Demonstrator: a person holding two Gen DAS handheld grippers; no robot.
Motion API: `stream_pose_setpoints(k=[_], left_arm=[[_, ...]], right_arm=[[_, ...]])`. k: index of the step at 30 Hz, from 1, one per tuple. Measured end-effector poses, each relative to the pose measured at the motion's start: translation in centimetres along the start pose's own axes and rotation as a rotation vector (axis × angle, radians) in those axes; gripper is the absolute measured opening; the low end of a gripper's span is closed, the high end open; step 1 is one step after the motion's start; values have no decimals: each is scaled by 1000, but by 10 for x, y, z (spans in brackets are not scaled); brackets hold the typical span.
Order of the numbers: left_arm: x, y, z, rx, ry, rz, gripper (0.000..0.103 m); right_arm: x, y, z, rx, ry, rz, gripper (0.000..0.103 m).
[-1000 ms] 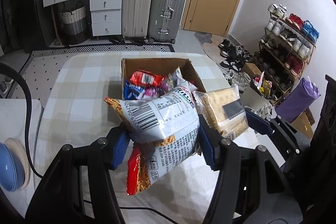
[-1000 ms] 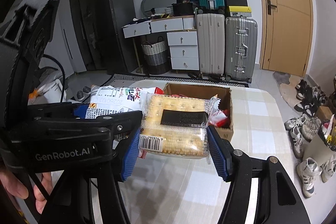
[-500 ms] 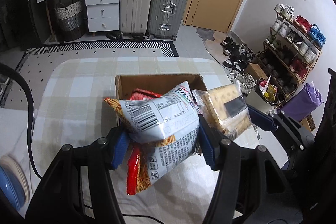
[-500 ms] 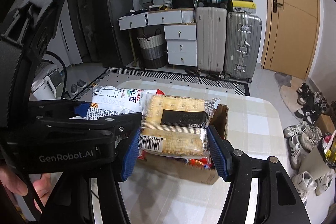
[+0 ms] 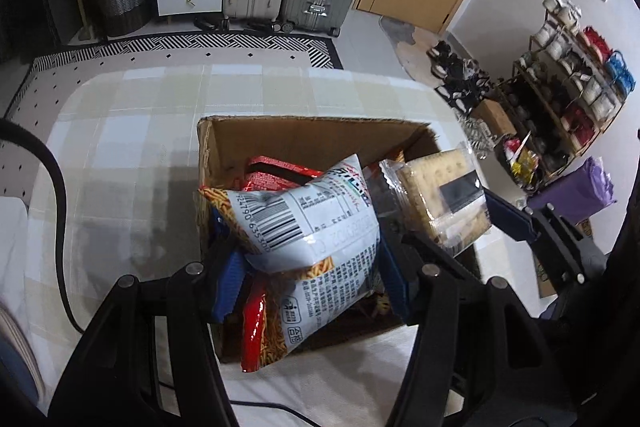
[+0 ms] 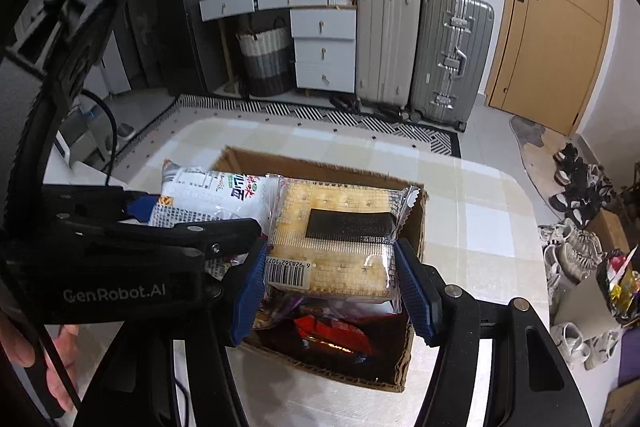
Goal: Organize snacks
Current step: 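Lower the white chip bag and cracker pack into the box and open both grippers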
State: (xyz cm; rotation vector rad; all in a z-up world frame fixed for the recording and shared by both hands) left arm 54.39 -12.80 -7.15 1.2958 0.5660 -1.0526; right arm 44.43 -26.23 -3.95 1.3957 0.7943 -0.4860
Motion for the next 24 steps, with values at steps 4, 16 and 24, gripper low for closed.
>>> stream_pose_setpoints(k=[4,16,24], left_arm=[[14,-3,4,31,21,-3,58],[28,-10,4,42,7,-28,59],[31,-16,1,19,-11,-59,62]], right_arm=[[13,-5,7,18,-12,-20,62],[31,-15,13,13,-24,-81,62],[29,-16,11,14,-29,-92,62]])
Point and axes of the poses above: each gripper's, at about its wrist camera, not at the fingertips, and x roughly the way its jaws point, z to its right, y to its top, the point moved 3 cm from there along x, roughly the way its jaws point
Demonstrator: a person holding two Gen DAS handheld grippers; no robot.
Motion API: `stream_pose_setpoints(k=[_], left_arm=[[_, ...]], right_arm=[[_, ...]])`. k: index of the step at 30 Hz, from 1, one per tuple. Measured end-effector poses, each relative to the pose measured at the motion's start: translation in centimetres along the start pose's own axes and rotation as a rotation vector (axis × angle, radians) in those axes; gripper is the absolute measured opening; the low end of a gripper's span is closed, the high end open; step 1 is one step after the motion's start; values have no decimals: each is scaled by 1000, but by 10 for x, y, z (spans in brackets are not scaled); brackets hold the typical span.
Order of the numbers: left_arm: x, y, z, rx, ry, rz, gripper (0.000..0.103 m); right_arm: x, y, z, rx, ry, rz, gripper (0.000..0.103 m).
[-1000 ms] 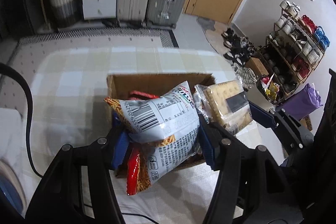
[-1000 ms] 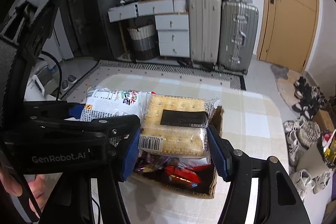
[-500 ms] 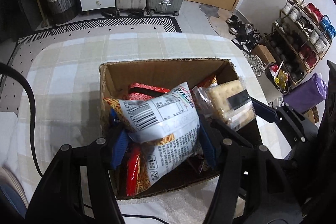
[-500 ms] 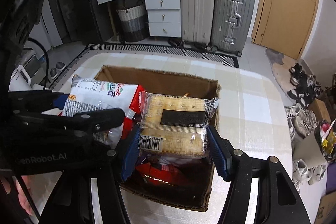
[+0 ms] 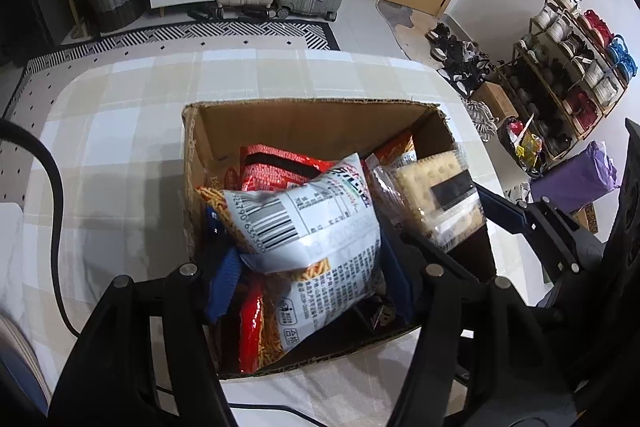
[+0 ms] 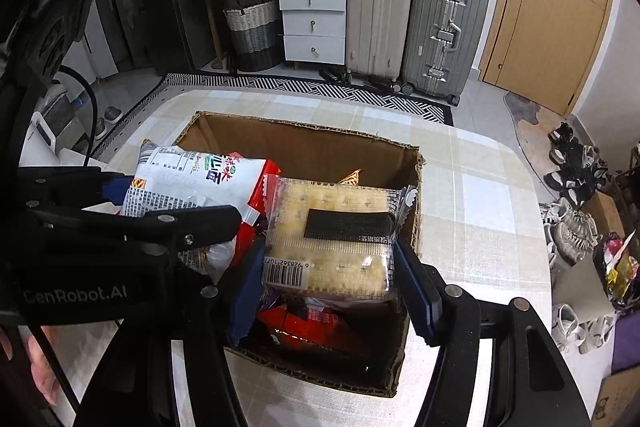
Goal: Organize snacks
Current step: 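Lower the white chip bag and cracker pack into the box and open both grippers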
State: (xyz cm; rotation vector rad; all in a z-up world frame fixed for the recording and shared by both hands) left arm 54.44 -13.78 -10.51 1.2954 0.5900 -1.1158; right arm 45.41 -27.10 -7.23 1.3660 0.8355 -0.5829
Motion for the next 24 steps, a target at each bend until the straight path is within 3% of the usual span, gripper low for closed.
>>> stream_pose_setpoints(k=[7,10,15,19,21,24], left_arm=[[10,1,-6,-15,-27,-38,80],[5,0,-1,-7,-19,-12,82],[-2,1,0,8,-18,13,102],[-9,2,-2,-14,-43,17,102],[-10,2,-1,-14,-57,10,102],[-17,1,-1,-12,-55,19,102]], right_arm=[[-1,-1,-1,4,3,-18,65],[-3,0,-1,9,-1,-16,67],[-6,-2,1,15,15,-13,68],[-13,-1,-3,22,48,8,85],[-19,0,-4,18,2,39,96],[-26,0,-5,9,-8,65,98]])
Point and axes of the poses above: each gripper's, at about its wrist camera, not at the fingertips, and x roughly the way its jaws point, z to its right, y to its top, the point moved 3 cm from there along x, roughly the way its jaws point
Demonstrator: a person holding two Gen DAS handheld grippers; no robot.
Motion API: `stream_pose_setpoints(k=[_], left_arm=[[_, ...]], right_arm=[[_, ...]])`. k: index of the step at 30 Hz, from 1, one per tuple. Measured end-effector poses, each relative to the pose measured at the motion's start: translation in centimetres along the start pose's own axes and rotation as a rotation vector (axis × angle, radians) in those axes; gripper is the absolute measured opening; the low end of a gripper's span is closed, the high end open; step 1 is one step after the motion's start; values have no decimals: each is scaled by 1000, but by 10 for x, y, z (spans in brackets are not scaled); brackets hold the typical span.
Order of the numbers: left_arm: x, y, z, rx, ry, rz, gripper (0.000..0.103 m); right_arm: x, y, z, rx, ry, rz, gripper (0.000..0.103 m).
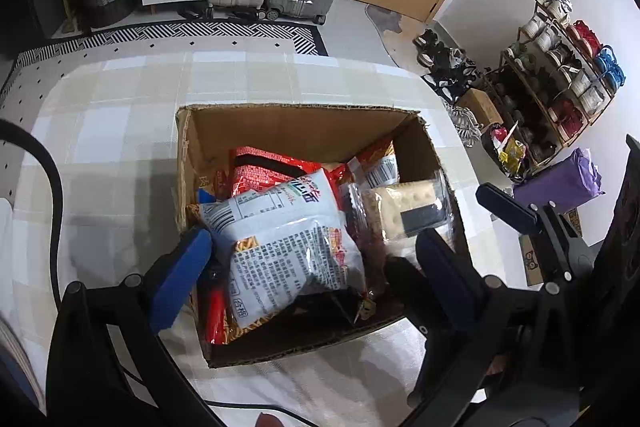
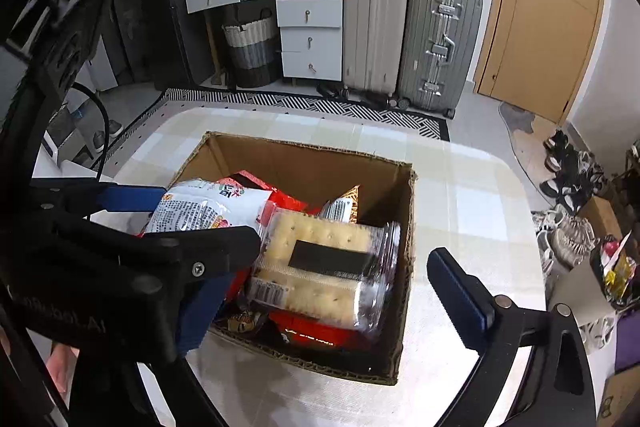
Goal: Organize snacks
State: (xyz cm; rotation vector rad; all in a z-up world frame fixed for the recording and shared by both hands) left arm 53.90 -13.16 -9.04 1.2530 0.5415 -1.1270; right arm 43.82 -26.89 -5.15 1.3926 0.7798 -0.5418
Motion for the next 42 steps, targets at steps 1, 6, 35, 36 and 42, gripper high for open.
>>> stream_pose_setpoints(k=[1,6,35,36,42], left_arm=[[-2,0,1,5,2,0,102],[-12,0,6,3,3,15,102],[-160,-39,47,12,62,266,102],[-167,-41,49,15,63,274,102],[-231,-74,70,41,72,362,102]], right_arm=[[-1,0,0,0,2,2,98],[-9,2,2,-4,4,21,99],[-124,-1,-22,-32,-58,244,103],[-132,-3,-23,-29,-54,256,103],[-191,-21,-32,-21,-41,363,103]])
Point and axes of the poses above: each gripper's, at about its wrist camera, not at the fingertips, and x roughly the way its jaws point, z to its right, y to its top, the point moved 3 cm from there along x, roughly the way its jaws point
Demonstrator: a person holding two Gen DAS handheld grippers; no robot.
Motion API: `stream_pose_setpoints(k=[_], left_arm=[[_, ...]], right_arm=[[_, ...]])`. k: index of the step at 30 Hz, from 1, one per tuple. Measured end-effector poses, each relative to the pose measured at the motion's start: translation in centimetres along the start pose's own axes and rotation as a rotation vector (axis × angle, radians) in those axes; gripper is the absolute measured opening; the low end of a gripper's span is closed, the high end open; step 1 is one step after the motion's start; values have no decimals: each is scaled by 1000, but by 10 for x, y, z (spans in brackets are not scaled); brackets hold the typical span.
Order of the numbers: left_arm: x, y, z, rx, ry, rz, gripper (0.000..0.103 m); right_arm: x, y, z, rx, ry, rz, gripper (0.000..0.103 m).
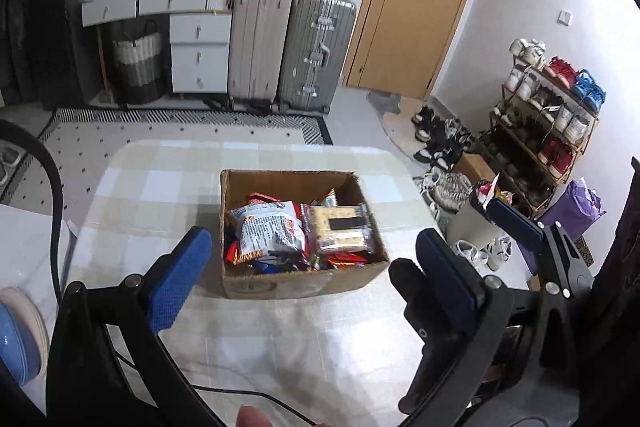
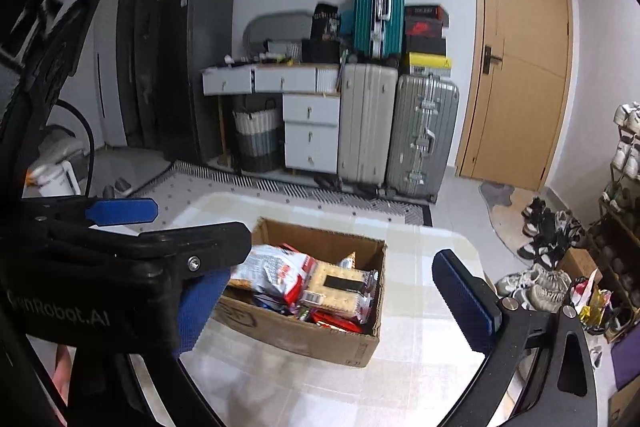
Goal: Organize snacks
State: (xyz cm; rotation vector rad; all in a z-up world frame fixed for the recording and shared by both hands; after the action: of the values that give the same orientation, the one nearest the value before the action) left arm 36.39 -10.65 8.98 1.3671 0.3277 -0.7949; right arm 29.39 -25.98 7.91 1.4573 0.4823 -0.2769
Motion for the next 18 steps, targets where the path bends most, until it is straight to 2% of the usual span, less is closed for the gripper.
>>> stream_pose_setpoints(k=[10,18], left_arm=[[-150,-33,39,82,91,168,102],[-272,-109,48,72,154,296,102]], right_arm=[[-126,-8,-23,-19,7,145,103],[-237,-45,-66,-84,27,250,103]])
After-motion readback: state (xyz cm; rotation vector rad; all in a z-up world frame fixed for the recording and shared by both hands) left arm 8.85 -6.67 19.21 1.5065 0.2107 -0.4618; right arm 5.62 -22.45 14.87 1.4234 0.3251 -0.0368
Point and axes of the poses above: each gripper's, at about its wrist camera, not at the fingertips, and x roughly the way its jaws point, z to its right, y to its top, the point moved 3 cm from there along x, roughly the way its jaws point
